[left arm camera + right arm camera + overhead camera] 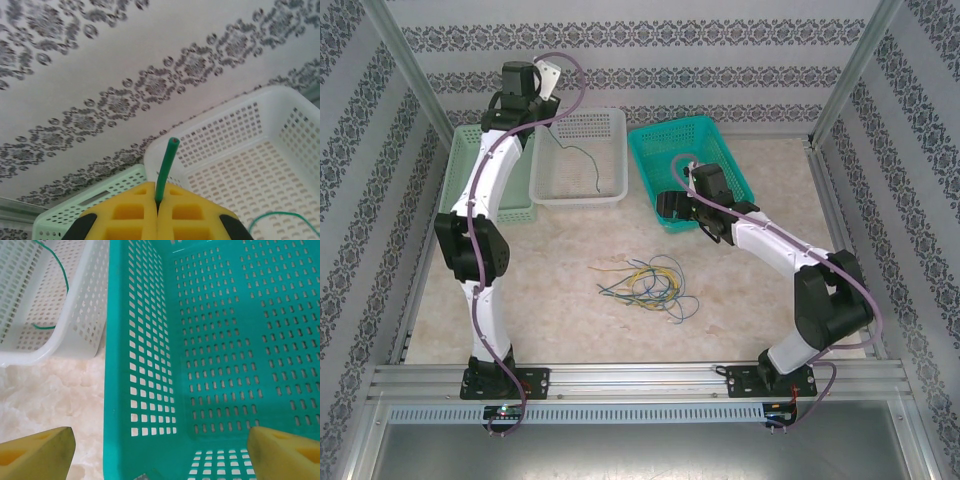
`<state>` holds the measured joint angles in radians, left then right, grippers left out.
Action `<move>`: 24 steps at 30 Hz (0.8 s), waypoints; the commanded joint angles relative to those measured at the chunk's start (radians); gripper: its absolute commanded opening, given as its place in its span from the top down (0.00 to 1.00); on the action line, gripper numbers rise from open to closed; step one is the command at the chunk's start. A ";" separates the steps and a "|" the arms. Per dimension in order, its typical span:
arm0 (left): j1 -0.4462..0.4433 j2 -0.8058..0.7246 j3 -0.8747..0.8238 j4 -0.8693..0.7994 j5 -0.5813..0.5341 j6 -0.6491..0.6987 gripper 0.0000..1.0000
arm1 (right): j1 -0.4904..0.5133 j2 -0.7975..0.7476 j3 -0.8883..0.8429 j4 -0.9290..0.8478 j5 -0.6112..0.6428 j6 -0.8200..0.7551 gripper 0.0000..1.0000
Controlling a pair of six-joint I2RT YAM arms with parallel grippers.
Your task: Untangle the cables
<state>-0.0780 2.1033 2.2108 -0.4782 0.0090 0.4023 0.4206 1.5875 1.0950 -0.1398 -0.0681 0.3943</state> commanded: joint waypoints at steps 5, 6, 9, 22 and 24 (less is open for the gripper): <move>0.036 0.025 0.072 -0.075 0.138 0.038 0.96 | -0.008 0.051 0.068 -0.019 0.022 -0.001 0.11; 0.035 0.042 0.083 -0.084 0.158 0.031 0.94 | -0.008 0.059 0.076 -0.019 0.020 0.001 0.11; 0.034 0.085 0.091 -0.087 0.177 0.011 0.87 | -0.008 0.086 0.103 -0.019 0.018 -0.002 0.11; 0.030 0.113 0.101 -0.124 0.227 -0.147 0.21 | 0.042 0.251 0.285 -0.169 0.054 -0.091 0.19; 0.030 0.055 0.050 -0.107 0.178 -0.182 0.16 | 0.053 0.264 0.306 -0.192 0.069 -0.106 0.19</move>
<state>-0.0505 2.2642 2.2879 -0.5915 0.2237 0.2970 0.4503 1.8332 1.3521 -0.2676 -0.0383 0.3336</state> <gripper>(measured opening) 0.829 0.813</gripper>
